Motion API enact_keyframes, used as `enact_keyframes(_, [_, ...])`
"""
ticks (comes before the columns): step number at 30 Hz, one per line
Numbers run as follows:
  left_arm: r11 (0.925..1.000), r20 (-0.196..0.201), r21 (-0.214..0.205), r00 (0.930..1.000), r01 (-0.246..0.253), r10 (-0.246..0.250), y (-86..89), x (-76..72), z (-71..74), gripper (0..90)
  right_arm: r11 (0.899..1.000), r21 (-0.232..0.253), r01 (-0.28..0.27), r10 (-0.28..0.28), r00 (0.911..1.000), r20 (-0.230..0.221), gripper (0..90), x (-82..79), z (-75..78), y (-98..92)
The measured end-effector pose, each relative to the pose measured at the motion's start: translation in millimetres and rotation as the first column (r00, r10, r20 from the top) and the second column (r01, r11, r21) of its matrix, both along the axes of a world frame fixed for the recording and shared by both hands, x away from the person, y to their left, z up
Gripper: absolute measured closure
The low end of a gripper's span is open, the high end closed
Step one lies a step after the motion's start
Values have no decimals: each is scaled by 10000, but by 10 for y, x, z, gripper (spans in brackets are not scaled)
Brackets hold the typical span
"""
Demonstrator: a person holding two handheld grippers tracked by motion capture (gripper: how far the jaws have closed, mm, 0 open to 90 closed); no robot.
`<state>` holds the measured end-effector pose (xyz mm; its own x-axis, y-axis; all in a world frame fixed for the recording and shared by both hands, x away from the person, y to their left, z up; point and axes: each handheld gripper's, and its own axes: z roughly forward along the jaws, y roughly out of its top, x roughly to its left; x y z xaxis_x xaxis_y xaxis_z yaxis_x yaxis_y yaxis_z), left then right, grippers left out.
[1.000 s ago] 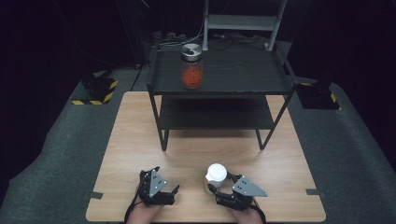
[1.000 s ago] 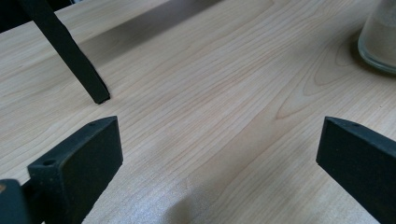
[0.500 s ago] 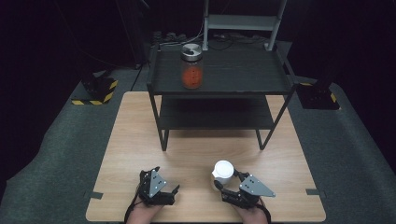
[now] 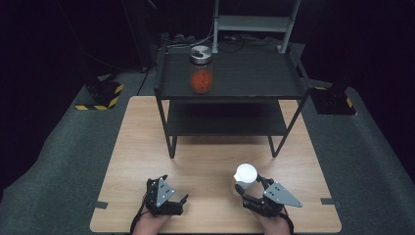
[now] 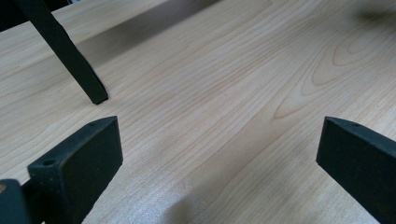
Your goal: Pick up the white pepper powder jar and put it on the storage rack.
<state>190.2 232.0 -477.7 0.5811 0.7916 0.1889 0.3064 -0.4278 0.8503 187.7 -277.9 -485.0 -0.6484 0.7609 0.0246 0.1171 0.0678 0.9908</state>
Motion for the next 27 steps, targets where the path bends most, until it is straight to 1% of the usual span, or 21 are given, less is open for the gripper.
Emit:
enact_keyframes(9, [10000,-22,-36,10000,10,-10,5,4,0,7,9977,338,588,-592,9982,115,295,-36,64,-152])
enact_keyframes(15, [10000,-58,-87,10000,3,-3,13,10,2,7,9954,318,905,-915,9953,325,295,-59,127,-231])
enact_keyframes(20, [9999,-77,-132,10000,3,-4,23,13,2,7,9936,486,1016,-1037,9937,427,295,-73,204,-282])
enact_keyframes(27, [9998,-66,-176,10000,9,-10,31,11,-1,7,9925,567,1084,-1117,9919,601,295,-37,346,-299])
